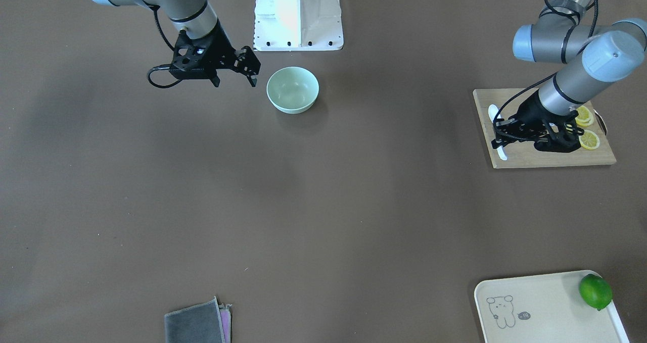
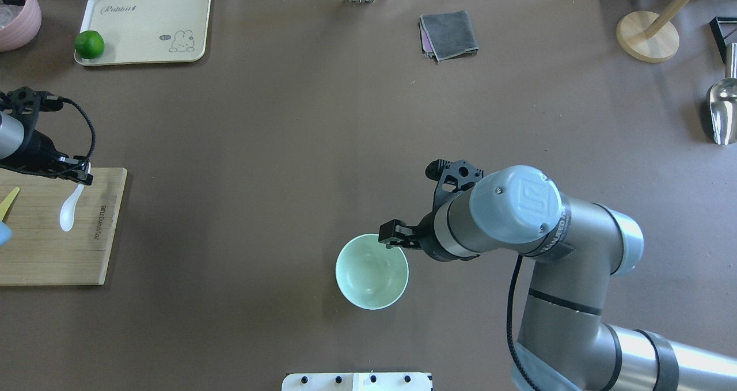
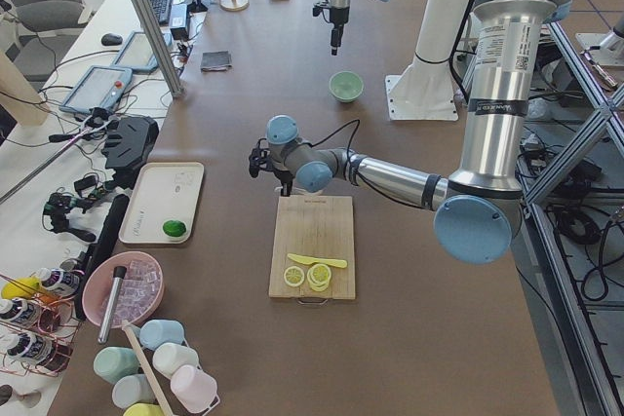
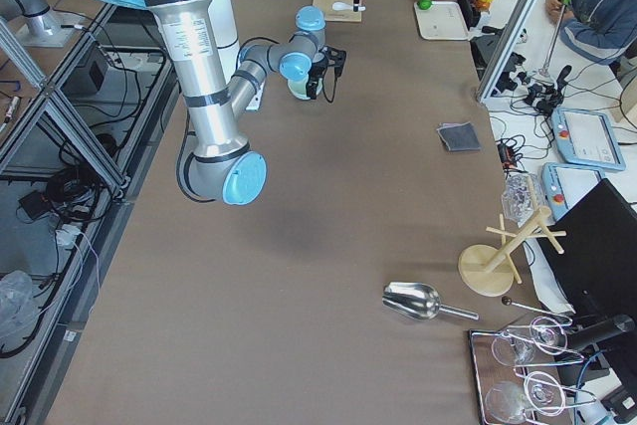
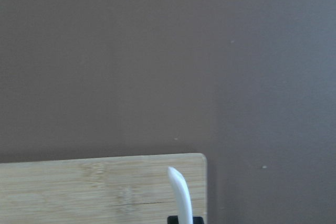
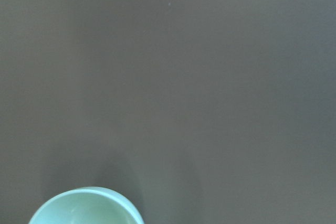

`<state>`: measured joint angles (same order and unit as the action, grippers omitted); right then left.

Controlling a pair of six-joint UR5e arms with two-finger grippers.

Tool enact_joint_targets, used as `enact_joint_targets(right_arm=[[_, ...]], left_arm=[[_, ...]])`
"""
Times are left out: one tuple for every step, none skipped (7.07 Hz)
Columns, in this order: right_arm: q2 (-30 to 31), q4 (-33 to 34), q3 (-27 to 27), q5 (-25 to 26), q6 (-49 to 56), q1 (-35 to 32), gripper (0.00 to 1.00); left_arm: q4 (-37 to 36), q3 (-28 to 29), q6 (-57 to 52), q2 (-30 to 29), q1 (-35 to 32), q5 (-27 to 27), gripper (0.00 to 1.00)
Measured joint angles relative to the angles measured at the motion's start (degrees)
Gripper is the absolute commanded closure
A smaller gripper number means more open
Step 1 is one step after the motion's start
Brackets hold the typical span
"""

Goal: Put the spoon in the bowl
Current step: 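Release the bowl and withdraw the right gripper while the left lifts the spoon, then move the held spoon over the bowl and lower it in with the left gripper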

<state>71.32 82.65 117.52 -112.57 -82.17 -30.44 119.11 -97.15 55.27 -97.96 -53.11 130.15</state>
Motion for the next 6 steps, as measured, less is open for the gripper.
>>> enact_joint_targets(right_arm=[[2.9,0.1,0.8,-2.3,4.0,-3.0,0.0],[5.5,0.1,1.2,-4.1,8.2,-5.9,0.0],[7.7,0.1,1.2,-5.5,11.8,-8.5,0.0],[9.9,0.1,1.3,-7.1,15.6,-11.2,0.0],[12.5,-0.1,1.3,-8.9,19.9,-14.1,0.0],[15.2,-0.2,1.2,-10.3,24.4,-16.8,0.0]], left_arm=[[0.0,-1.1,5.7,-3.0,2.1,0.3,1.0],[0.0,-1.8,12.1,-6.5,4.8,0.2,1.0],[-0.1,-2.0,18.9,-10.4,8.0,-0.8,1.0],[-0.6,-2.2,25.3,-14.1,11.7,-3.0,1.0],[-2.3,-2.4,29.8,-17.5,15.0,-5.7,1.0],[-4.4,-2.3,32.9,-20.9,18.0,-8.7,1.0]])
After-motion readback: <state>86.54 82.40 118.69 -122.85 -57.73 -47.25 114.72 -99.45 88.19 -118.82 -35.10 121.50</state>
